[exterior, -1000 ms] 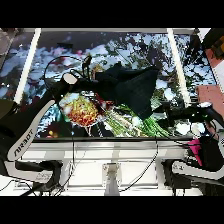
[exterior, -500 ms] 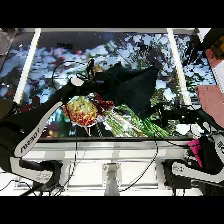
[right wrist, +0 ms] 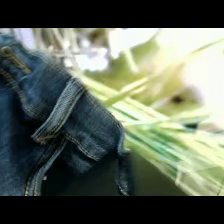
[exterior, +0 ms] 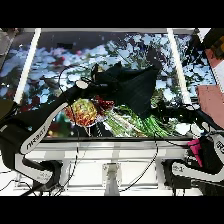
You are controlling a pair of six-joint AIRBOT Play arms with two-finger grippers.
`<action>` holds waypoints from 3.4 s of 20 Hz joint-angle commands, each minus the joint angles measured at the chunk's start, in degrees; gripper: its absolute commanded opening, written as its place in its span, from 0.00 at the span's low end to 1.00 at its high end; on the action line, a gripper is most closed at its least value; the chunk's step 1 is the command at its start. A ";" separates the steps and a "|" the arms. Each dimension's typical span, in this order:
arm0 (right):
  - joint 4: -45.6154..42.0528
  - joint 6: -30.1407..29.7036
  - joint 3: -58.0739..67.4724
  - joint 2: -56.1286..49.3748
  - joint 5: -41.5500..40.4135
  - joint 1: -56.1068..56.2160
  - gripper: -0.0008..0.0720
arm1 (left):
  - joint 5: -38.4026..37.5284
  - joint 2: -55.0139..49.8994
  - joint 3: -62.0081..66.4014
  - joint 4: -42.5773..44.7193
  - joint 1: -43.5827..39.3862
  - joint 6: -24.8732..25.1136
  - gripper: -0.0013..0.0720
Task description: Fold the clothes and pants, and hang the long-sleeved shirts on hangers.
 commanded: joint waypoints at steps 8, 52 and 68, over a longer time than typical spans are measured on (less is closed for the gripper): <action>2.91 0.04 16.52 5.73 0.42 0.98 0.03 | 4.74 5.27 3.45 4.57 5.14 11.19 0.03; -32.24 3.50 46.73 0.13 21.86 -17.27 0.03 | -5.62 2.86 -15.30 -1.46 10.08 -18.08 0.47; -31.39 3.67 46.73 0.11 20.59 -17.31 0.03 | -2.86 -0.81 -8.04 -8.17 13.18 -6.60 0.03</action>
